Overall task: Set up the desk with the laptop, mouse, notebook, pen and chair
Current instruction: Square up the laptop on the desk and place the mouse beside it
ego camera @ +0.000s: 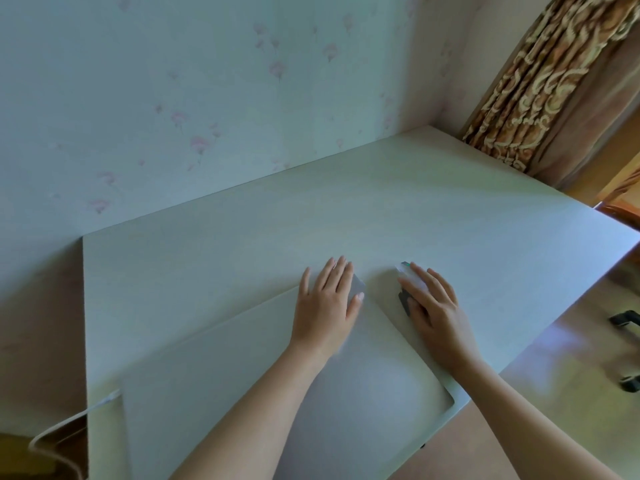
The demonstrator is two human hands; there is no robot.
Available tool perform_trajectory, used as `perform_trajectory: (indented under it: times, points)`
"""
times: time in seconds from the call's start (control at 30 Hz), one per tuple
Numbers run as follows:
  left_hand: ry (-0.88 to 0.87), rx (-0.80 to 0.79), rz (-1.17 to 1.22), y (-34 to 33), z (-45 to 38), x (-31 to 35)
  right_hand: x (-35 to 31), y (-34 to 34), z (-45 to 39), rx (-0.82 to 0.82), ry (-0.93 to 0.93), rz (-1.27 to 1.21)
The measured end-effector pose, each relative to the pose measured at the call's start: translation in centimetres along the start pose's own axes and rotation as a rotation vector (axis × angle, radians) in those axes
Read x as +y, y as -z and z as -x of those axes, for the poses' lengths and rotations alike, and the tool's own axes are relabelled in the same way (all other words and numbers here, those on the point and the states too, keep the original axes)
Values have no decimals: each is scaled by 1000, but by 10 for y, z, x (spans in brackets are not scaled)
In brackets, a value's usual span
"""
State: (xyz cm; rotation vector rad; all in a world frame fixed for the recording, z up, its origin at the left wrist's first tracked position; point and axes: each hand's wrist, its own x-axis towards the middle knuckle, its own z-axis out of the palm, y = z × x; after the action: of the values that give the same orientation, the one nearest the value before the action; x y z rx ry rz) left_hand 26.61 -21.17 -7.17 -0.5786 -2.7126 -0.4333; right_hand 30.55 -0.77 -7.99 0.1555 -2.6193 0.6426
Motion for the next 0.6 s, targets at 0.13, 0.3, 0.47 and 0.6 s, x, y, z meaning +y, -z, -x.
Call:
perform_trajectory:
  times: [0.13,0.3,0.47,0.6]
  points:
    - [56,-103,306,8,-12,35,-24,8,-8,112,-356,-544]
    - [185,-236,606,17,-37,71,-41,34,-26,276,-936,-1294]
    - [207,-216,705,27,-56,81,-39,49,-32,198,-1065,-1654]
    - [172,-227,716,29,-61,83,-36,54,-29,156,-1044,-1693]
